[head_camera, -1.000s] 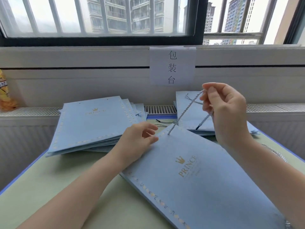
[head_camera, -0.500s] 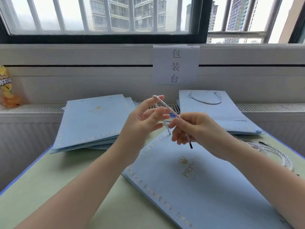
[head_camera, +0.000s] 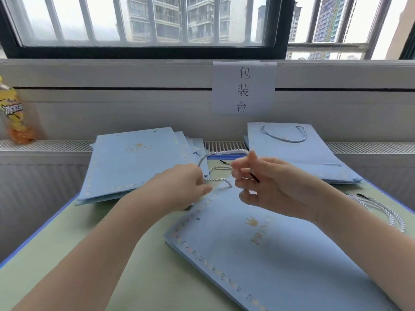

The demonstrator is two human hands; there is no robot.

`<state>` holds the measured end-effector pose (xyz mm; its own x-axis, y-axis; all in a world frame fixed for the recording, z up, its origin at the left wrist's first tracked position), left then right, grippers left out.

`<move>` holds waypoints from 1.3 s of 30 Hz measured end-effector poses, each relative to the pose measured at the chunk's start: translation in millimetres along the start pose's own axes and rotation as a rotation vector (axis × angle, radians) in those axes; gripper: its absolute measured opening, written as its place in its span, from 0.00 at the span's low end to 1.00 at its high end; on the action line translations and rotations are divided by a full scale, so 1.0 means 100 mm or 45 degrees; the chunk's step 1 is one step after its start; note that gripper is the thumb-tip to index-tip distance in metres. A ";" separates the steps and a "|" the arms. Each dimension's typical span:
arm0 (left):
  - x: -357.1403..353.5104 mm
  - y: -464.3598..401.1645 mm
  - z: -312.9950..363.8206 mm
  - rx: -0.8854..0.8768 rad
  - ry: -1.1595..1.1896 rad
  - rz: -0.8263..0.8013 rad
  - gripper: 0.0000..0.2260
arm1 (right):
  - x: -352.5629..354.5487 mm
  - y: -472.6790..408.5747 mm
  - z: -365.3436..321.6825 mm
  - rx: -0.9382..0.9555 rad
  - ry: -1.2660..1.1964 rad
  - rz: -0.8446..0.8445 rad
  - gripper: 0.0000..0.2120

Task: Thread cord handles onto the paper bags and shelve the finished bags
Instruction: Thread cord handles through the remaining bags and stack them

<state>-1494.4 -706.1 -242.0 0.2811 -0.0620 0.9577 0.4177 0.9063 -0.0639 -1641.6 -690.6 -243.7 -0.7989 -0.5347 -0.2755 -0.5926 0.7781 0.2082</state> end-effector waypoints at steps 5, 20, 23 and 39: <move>-0.09 0.16 -0.03 0.105 0.004 -0.386 0.21 | 0.06 0.00 -0.17 0.214 -0.253 0.096 0.16; -0.04 0.00 -0.18 0.121 0.761 0.013 0.08 | -0.19 -0.06 0.10 0.440 0.922 0.496 0.07; -0.06 0.02 -0.18 0.126 0.886 -0.007 0.06 | -0.17 -0.02 0.05 0.594 1.258 0.715 0.08; 0.02 0.02 -0.08 0.056 0.899 0.127 0.05 | -0.34 0.03 0.06 0.991 1.747 1.082 0.08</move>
<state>-1485.9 -708.2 -242.0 0.8146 -0.2205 0.5365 0.3300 0.9368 -0.1159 -1615.2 -668.1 -239.1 -0.5741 0.5064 0.6434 -0.1590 0.7019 -0.6943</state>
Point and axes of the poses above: each hand's wrist, its own y-axis away from the middle knuckle, its own x-axis out of the back of the hand, z = x × y, the point moved 6 cm from there along -y, towards the middle knuckle, and after that the axes turned 13 degrees about -x, right-handed, at the moved point
